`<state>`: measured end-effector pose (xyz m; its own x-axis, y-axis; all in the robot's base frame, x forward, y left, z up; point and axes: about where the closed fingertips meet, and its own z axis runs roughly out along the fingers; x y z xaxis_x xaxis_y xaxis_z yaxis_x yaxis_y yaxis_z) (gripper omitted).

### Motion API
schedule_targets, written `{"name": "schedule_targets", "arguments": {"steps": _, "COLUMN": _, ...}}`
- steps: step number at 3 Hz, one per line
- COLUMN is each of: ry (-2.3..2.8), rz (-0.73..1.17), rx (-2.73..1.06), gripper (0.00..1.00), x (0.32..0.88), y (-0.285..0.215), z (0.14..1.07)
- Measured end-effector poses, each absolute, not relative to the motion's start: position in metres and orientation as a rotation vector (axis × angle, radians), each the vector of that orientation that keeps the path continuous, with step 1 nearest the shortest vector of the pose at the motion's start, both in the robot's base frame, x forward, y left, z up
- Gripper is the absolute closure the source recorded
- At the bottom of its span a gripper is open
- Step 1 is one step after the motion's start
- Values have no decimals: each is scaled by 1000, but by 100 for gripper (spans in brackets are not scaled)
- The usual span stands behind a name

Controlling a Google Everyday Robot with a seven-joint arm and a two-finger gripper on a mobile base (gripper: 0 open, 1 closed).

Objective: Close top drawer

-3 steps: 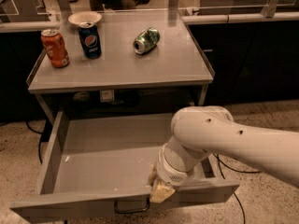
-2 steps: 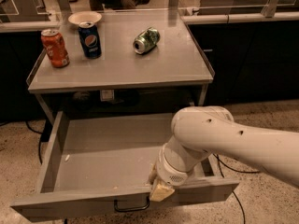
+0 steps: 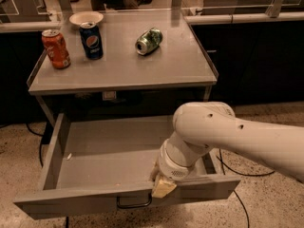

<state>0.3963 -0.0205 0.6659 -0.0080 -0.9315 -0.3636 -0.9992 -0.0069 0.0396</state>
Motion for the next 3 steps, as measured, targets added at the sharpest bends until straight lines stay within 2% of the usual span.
{"name": "schedule_targets", "arguments": {"steps": 3, "ry": 2006, "rz": 400, "rx": -2027, "gripper": 100, "x": 422, "y": -22, "z": 665}}
